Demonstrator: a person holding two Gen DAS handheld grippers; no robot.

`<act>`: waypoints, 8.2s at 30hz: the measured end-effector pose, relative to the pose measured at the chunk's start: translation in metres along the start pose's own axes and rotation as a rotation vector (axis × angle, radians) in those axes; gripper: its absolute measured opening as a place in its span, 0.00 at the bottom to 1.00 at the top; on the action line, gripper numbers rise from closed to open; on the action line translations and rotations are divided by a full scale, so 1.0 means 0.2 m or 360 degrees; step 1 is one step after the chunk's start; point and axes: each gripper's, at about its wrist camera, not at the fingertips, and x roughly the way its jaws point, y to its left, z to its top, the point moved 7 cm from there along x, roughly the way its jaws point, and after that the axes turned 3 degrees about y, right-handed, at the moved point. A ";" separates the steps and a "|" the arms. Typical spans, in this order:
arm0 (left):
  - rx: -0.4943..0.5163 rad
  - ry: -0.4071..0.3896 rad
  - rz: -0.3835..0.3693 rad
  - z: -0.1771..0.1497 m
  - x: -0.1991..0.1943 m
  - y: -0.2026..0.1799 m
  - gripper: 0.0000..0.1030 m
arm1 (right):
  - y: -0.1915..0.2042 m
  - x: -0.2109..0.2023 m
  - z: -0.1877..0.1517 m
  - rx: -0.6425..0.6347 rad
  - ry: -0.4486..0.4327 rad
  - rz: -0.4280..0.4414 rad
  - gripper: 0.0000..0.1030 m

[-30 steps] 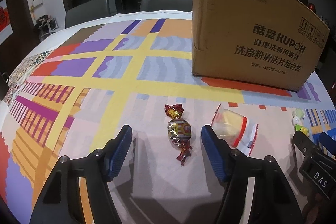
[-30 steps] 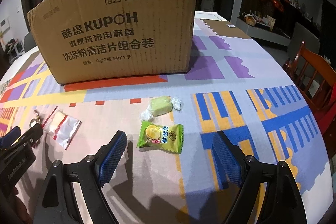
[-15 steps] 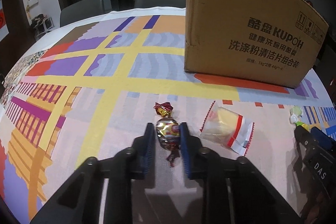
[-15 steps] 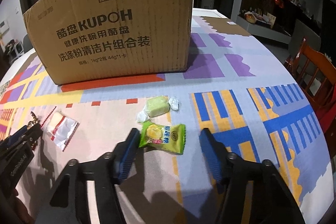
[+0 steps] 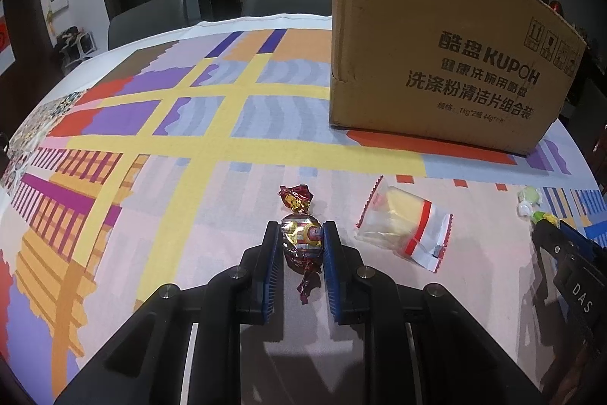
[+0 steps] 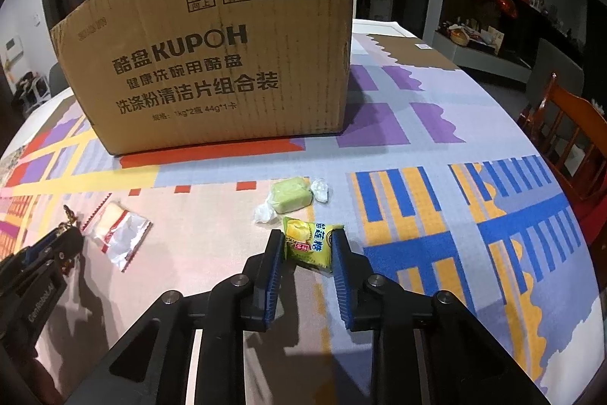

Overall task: Organize snacks
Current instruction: 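Lift and carry the gold candy and green-yellow sweet over the box with both tools, then open both tools over the box to drop the candy and sweet, then withdraw both tools from the box toward the clear packet and green sweet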

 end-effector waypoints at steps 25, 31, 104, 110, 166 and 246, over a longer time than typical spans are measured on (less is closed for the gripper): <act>-0.0056 -0.0128 -0.0011 0.07 -0.29 0.02 0.22 | 0.06 -0.30 0.09 -0.0045 -0.0159 0.0094 0.25; -0.0060 -0.0165 -0.0027 0.10 -0.36 0.00 0.22 | 0.05 -0.39 0.14 -0.0061 -0.0206 0.0109 0.25; 0.0170 -0.0358 -0.0120 0.92 -0.47 -0.35 0.22 | 0.10 -0.54 0.97 -0.0265 -0.0498 0.0266 0.25; 0.0178 -0.0336 -0.0124 0.95 -0.38 -0.37 0.22 | 0.11 -0.44 1.02 -0.0266 -0.0466 0.0287 0.25; 0.0135 -0.0473 -0.0062 0.86 -0.70 -0.31 0.74 | 0.03 -0.65 0.97 -0.0226 -0.0561 0.0231 0.76; 0.0254 -0.0105 -0.0154 0.13 -0.19 -0.29 0.79 | 0.02 -0.17 0.30 -0.0381 -0.0201 0.0195 0.80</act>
